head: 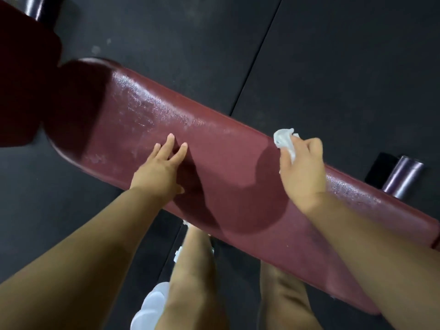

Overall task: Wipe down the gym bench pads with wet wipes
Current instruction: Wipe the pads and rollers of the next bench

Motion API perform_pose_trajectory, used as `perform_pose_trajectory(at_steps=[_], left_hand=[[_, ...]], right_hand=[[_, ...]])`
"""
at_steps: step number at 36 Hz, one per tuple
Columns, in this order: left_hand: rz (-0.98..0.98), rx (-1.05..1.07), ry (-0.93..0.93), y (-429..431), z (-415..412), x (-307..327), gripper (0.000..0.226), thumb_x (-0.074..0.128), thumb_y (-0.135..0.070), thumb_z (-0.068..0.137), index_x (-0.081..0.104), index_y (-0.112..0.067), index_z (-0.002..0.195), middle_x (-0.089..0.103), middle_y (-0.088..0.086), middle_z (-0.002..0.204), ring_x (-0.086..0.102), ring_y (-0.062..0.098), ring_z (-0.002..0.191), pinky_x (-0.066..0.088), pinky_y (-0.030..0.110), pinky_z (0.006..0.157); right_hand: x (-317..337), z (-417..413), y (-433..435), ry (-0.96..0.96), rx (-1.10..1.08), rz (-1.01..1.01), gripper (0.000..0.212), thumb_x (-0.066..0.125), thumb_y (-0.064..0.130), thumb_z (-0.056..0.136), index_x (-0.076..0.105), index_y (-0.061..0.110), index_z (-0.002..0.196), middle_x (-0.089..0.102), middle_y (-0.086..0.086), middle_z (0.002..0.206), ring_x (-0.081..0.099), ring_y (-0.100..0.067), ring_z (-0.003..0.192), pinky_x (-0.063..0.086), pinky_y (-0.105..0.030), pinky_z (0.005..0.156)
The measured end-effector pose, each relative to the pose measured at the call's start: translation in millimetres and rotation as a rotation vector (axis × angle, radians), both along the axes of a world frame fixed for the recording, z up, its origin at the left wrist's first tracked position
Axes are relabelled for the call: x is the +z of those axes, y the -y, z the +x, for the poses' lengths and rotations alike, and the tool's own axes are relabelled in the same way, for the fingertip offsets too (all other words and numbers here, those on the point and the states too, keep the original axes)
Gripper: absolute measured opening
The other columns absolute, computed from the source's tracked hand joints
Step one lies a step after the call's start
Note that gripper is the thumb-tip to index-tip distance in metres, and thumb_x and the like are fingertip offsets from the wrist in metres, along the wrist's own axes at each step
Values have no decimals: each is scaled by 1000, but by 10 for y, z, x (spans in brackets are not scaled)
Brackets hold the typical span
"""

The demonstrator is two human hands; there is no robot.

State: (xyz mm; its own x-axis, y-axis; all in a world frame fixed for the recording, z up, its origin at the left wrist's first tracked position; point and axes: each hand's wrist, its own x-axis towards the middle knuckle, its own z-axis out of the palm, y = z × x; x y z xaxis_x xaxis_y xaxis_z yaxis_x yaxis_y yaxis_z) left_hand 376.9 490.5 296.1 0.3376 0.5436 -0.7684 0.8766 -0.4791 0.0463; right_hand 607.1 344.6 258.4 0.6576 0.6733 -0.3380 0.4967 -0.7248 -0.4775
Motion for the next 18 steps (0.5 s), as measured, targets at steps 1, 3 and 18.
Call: perform_pose_trajectory(at_steps=[1,3,18], left_hand=[[-15,-19,-14,-16,8,-21,104,80,-28,73,9,-36,149,-14,-9,157,3,25,146,40,47,102],[-24,-53,-38,-39,29,-42,101,78,-27,75,10,-33,149,-13,-6,157,7,29,146,42,45,99],[-116,-593,-3,-732,-77,-49,69,50,-29,96,6,-37,149,17,-9,157,51,22,124,47,32,79]], right_hand=[[-8,-55,-36,7,-18,7,36,52,16,93,54,6,128,43,-16,108,43,-23,74,47,-41,78],[-23,-159,-134,6,-73,9,38,52,14,93,53,8,131,43,-16,111,40,-20,75,45,-39,79],[-28,-609,-728,95,-418,-88,33,46,22,97,54,19,130,40,-4,117,48,-18,83,40,-25,81]])
